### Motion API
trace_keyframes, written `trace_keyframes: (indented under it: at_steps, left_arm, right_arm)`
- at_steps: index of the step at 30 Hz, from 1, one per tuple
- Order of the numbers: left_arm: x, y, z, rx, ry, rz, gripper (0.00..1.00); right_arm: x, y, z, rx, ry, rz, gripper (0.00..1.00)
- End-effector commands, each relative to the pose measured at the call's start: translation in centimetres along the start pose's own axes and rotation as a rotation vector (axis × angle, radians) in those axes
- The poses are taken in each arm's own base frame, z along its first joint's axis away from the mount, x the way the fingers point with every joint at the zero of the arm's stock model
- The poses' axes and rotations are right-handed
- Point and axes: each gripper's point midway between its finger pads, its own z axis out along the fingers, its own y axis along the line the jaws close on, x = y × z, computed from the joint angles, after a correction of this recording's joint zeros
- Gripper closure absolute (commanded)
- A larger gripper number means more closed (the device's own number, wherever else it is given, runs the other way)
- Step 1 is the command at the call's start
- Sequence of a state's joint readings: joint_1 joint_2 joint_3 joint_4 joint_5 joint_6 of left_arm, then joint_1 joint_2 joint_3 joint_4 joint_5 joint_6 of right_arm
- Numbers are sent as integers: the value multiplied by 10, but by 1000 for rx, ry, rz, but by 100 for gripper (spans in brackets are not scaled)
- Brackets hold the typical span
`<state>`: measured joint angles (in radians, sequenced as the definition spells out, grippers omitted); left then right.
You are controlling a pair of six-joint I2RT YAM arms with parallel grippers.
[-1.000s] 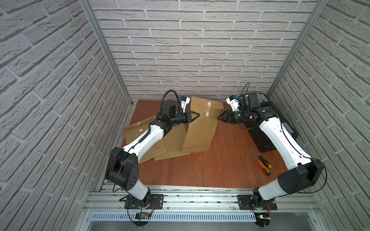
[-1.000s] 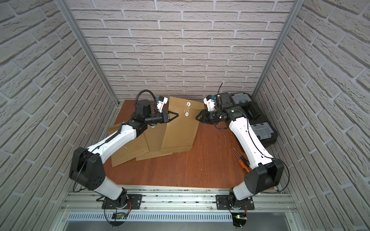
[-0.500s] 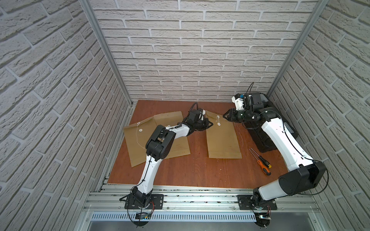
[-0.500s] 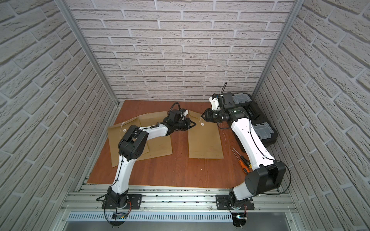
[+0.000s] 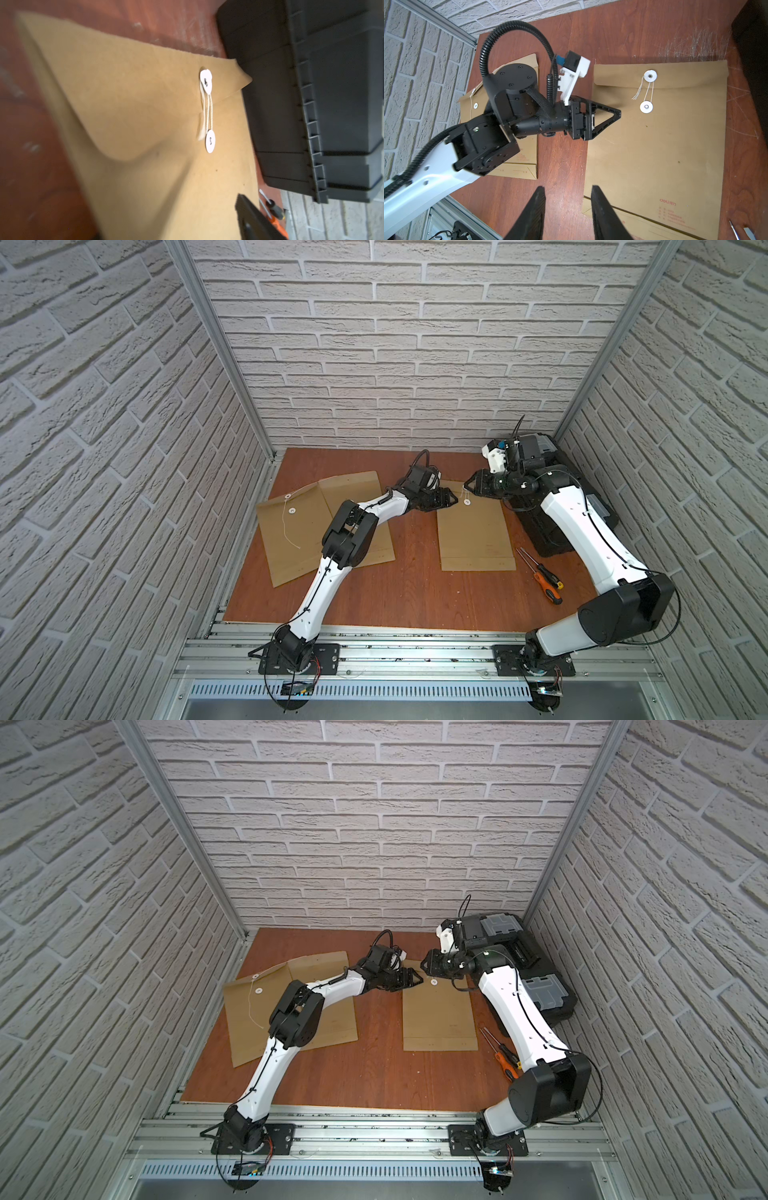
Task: Close the mouth of the file bag
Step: Place the file bag at the center of the board.
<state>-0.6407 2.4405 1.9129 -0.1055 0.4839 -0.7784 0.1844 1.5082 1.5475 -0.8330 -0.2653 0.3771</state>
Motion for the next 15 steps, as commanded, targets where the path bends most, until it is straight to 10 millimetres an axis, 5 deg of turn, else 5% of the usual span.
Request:
trace_keyframes:
  at_steps: [1, 8, 15]
  left_arm:
    - [-19, 17, -62, -145, -37, 58, 10]
    - [-20, 45, -199, -428, -173, 148, 2]
    - [4, 92, -325, -903, -334, 309, 2]
  right_arm:
    - [-4, -1, 10, 29, -32, 40, 57]
    - [30, 20, 58, 43, 60, 70, 56]
    - [78, 80, 137, -30, 177, 42, 56]
